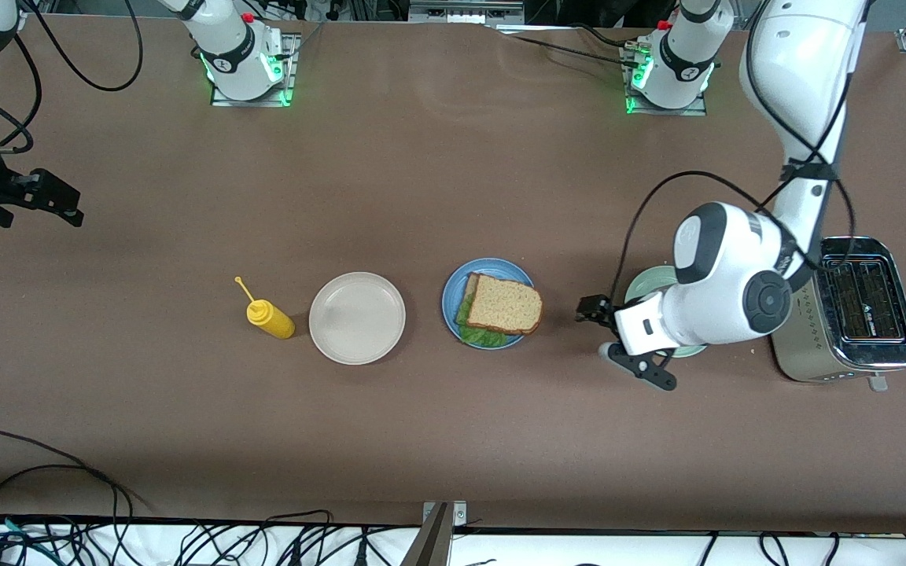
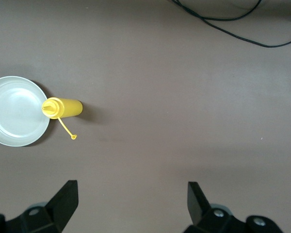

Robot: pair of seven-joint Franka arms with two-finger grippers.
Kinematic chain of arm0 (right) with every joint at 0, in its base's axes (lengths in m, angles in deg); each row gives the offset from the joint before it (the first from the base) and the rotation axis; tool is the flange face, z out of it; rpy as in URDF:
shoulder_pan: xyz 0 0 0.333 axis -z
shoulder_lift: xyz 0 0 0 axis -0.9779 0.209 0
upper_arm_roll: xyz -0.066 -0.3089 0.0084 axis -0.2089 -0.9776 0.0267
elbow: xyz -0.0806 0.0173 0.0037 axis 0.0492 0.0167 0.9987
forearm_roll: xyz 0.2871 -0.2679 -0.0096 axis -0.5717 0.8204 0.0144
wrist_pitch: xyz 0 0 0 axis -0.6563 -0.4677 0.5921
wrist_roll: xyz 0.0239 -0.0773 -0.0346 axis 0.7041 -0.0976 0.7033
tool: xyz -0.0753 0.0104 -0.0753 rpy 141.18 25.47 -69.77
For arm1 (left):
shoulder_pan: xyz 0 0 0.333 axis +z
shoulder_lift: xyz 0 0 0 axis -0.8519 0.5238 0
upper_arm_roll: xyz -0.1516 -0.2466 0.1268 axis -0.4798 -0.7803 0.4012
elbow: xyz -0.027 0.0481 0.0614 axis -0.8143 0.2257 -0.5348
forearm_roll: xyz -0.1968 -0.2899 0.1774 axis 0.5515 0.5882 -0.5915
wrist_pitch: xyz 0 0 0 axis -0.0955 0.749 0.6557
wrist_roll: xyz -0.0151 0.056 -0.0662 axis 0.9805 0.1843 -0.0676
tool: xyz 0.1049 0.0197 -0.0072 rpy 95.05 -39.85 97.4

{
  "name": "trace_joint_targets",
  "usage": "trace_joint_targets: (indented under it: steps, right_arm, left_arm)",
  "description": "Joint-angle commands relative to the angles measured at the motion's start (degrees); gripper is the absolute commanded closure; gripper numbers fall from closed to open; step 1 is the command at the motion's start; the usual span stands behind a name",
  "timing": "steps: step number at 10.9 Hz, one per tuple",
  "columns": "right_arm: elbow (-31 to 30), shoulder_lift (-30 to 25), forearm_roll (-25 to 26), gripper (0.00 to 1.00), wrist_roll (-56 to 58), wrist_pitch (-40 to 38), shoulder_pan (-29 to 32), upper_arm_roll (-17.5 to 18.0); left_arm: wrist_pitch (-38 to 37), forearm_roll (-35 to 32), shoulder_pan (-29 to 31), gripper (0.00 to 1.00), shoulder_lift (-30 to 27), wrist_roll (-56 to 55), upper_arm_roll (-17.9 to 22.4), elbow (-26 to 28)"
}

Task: Make sandwich in blue plate with both arms
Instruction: 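Raise the left gripper away from the sandwich toward the toaster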

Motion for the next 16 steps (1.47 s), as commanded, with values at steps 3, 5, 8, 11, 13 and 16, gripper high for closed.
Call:
trace_joint_targets:
  steps: [3,5,8,11,13,16]
  right_arm:
    - [1.8,0.79,0.89,0.0,0.22,-0.99,0.17,0.1]
    - [1.8,0.79,0.98,0.0,0.13,-1.08,0.09,0.1]
    - [1.8,0.79,0.89,0.0,0.22,-1.08,0.09,0.1]
    - [1.8,0.79,0.89,0.0,0.13,-1.08,0.0,0.1]
    - [1.8,0.79,0.89,0.0,0.22,-1.25,0.17,0.1]
    - [1.8,0.79,0.98,0.0,0.13,-1.17,0.17,0.1]
  left_arm:
    - [-4.67,-17.45,0.82,0.0,-8.25,0.21,0.16,1.4]
    - [-7.92,-22.02,1.51,0.0,-11.32,0.2,0.16,1.4]
    - [-14.06,-23.27,3.19,0.0,-15.54,0.64,0.16,0.7]
    - [-18.03,-27.84,3.19,0.0,-18.0,0.55,0.15,-2.99]
    - [-19.44,-27.49,3.19,0.0,-20.74,0.03,-0.02,-2.99]
    - [-22.95,-21.64,3.97,0.0,-21.53,-1.46,0.41,-3.08]
